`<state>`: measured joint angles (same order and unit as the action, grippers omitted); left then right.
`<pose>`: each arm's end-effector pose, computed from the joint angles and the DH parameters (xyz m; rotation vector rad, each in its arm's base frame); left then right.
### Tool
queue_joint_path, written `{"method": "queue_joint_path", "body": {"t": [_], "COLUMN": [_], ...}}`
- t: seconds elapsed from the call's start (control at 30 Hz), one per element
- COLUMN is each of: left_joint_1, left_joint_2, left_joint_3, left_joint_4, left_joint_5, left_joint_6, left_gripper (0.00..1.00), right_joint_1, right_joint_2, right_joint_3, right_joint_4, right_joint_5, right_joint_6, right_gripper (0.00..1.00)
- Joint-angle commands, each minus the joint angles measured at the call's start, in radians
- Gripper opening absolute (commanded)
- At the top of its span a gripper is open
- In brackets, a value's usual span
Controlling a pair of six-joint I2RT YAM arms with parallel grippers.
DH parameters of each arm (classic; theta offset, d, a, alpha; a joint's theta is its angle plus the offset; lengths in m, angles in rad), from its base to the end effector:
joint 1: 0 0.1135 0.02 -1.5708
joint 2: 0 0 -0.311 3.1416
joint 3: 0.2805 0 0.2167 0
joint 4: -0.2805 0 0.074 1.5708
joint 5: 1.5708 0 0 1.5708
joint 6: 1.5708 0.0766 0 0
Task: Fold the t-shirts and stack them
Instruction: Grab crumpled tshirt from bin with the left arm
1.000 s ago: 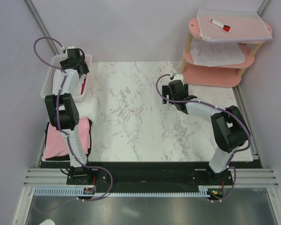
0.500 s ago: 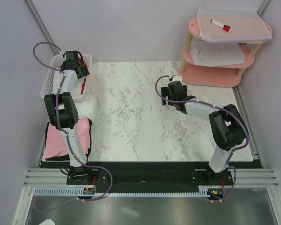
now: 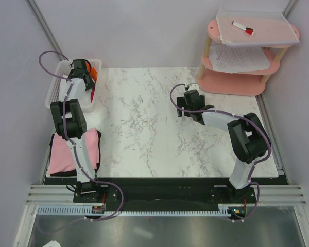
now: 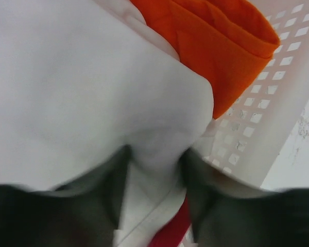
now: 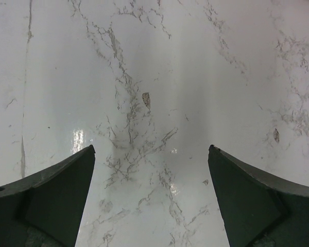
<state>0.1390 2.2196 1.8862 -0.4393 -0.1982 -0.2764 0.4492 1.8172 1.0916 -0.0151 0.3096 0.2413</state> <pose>0.5239 0.0885 0.2458 -0.5756 2.2581 0.1635 0.3704 0.1526 0.2226 -0.0800 2.2674 0.0052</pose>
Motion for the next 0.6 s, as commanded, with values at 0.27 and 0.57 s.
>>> {"method": "queue_joint_path", "body": {"t": [0.27,0.57], "left_joint_1": [-0.007,-0.024], "left_joint_2": [-0.115,-0.319], "left_joint_3": [0.016,0.05], "left_joint_4": [-0.006,0.002], "left_joint_5": [-0.038,0.123], "left_joint_6": [-0.035,-0.023], "left_gripper": [0.02,0.02], "right_joint_1": [-0.003,-0.001], "right_joint_2": [0.027,0.028], "right_joint_3": [0.047,0.048], "right_joint_4": [0.017,0.017], "right_joint_5": [-0.035,-0.046], "right_joint_6": [0.018,0.024], "right_gripper": [0.98,0.98]}}
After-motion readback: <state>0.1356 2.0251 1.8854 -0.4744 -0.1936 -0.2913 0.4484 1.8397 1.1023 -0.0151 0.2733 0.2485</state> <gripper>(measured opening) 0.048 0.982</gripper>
